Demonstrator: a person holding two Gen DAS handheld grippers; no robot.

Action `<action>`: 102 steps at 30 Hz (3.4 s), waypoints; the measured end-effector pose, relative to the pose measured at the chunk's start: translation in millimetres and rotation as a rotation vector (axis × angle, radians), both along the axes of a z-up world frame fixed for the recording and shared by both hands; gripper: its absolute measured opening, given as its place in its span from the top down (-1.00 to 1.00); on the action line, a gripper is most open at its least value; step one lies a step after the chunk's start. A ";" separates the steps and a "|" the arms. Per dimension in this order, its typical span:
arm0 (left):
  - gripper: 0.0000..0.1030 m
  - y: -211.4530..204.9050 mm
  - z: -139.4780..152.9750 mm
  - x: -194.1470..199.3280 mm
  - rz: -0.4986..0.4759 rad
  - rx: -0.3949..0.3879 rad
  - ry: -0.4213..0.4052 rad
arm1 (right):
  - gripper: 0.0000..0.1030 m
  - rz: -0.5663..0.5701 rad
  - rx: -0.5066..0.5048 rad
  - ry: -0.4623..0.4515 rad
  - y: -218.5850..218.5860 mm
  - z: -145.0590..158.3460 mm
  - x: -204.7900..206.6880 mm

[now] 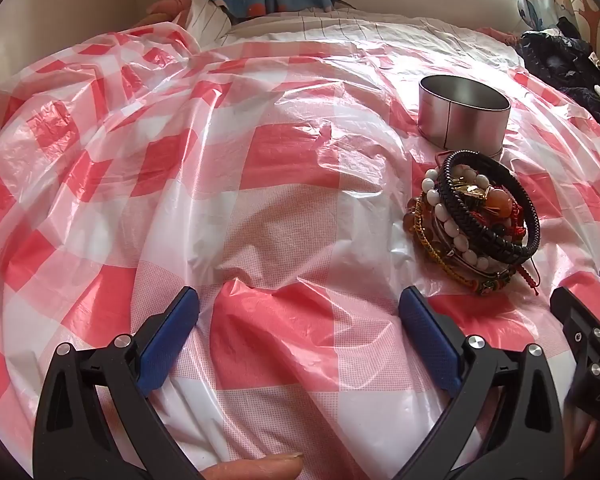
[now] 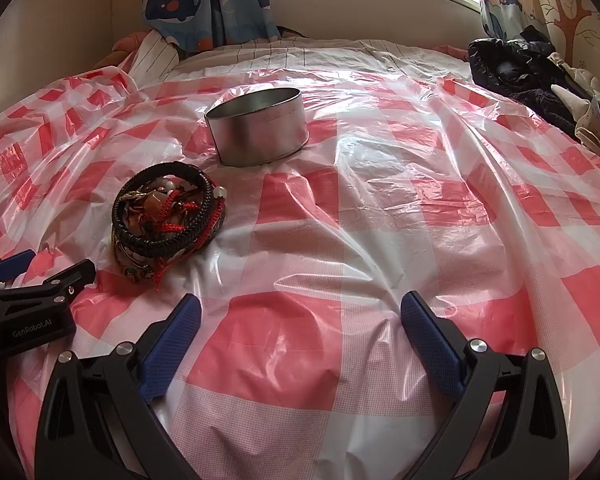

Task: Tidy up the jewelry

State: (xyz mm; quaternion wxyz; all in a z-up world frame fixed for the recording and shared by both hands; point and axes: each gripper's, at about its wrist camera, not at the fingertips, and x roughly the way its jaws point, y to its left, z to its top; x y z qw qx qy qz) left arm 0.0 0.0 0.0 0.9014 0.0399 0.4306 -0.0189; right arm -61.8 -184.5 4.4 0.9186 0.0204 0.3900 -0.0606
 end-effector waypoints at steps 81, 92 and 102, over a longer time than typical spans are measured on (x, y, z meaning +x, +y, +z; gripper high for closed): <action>-0.86 9.5 4.0 -8.0 -0.049 -0.061 -0.003 | -0.73 0.137 0.126 -0.092 9.7 32.6 19.0; -0.86 7.4 3.2 -3.9 -0.043 -0.045 0.013 | 0.08 0.199 0.151 -0.016 13.8 18.8 58.8; -0.86 6.8 2.7 -2.7 -0.042 -0.037 0.014 | 0.80 0.213 0.196 0.007 10.5 12.2 58.7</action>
